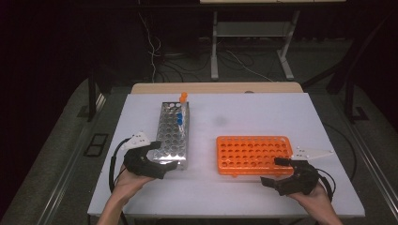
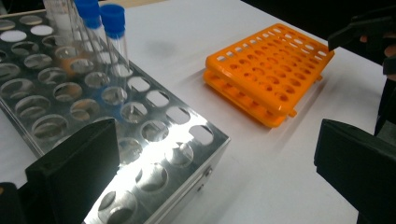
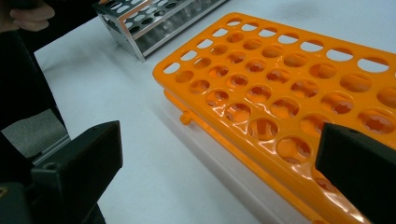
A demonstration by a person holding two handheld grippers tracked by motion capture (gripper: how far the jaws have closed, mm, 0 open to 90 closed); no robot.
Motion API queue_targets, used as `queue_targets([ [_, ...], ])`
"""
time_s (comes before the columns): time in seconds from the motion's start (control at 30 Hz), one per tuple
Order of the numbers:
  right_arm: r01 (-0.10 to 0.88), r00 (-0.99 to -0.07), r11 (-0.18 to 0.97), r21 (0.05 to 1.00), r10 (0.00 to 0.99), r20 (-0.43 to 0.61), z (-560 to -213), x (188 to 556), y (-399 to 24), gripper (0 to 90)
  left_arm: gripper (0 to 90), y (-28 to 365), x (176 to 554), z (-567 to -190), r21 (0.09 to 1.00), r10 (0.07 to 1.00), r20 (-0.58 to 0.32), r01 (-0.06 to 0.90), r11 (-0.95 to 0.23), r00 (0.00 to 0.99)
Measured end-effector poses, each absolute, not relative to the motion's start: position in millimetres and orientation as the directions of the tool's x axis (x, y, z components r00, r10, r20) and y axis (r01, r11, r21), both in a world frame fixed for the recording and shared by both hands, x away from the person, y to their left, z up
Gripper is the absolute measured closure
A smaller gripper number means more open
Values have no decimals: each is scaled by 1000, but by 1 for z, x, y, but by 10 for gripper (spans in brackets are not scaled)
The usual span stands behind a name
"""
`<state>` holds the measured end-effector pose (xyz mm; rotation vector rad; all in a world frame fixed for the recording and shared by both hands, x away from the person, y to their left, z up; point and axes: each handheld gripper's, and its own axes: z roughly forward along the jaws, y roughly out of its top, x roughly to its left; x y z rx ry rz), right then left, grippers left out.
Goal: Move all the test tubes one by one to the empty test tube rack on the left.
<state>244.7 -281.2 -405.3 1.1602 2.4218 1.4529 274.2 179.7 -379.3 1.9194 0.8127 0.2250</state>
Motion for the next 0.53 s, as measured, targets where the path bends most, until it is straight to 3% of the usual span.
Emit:
queue_targets([
  [0.53,560,-700,250,790,653,290,-409,241,-287,2,0,176,253,-407,875,625,-169,409,-261,762],
])
